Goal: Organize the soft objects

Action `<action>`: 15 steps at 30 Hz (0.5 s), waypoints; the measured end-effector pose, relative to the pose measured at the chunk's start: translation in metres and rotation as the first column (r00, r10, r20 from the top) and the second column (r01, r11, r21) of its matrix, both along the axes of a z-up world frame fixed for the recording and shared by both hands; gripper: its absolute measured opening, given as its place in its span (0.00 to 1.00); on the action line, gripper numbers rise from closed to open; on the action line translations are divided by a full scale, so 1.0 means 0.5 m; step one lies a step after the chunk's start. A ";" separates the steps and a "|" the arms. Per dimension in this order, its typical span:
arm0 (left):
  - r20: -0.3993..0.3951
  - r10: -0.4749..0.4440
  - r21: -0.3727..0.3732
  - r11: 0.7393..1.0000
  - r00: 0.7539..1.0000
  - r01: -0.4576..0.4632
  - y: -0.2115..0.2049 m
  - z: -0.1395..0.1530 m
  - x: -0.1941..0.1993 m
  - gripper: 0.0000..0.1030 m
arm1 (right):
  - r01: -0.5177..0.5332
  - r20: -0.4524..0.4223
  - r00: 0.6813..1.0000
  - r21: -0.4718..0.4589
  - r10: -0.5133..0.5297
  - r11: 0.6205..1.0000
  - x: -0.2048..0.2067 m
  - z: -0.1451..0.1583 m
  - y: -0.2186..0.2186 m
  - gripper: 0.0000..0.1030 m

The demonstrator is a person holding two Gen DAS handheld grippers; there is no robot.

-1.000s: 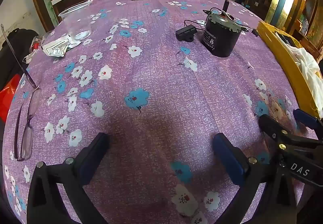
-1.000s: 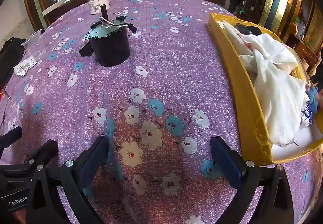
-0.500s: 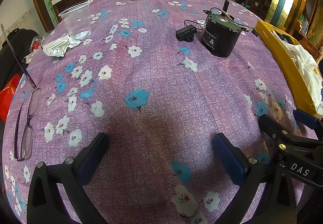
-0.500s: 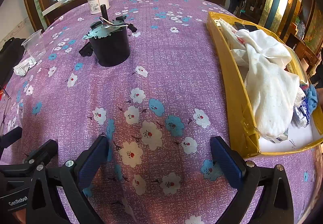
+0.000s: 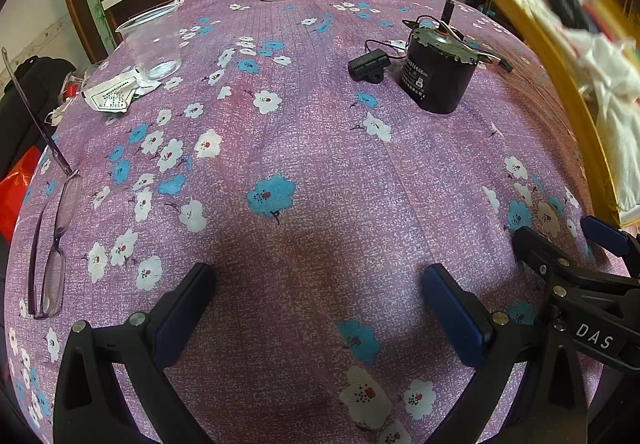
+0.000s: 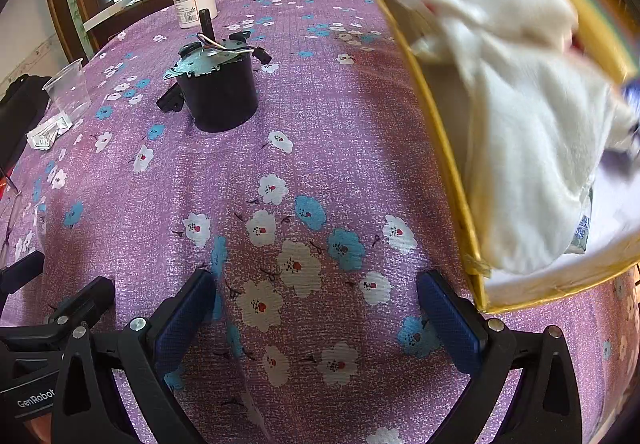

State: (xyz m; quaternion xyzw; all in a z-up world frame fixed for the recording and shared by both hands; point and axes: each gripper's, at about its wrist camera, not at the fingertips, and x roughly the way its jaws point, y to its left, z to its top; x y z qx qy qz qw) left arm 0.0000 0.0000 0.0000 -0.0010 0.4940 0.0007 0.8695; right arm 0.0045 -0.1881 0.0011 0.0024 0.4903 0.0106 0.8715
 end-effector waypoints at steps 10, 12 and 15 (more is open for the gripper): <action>0.000 0.000 0.000 1.000 1.000 0.000 0.000 0.000 0.000 1.00 | 0.000 0.000 1.000 0.000 0.000 1.000 0.003 0.000 -0.001 0.99; 0.000 0.000 0.000 1.000 1.000 0.000 0.000 0.000 0.000 1.00 | 0.000 0.000 1.000 0.000 0.000 1.000 0.003 -0.001 -0.002 0.99; 0.000 0.000 0.000 1.000 1.000 0.000 0.000 0.000 0.000 1.00 | 0.000 0.000 1.000 -0.001 0.000 1.000 0.004 0.000 -0.001 0.99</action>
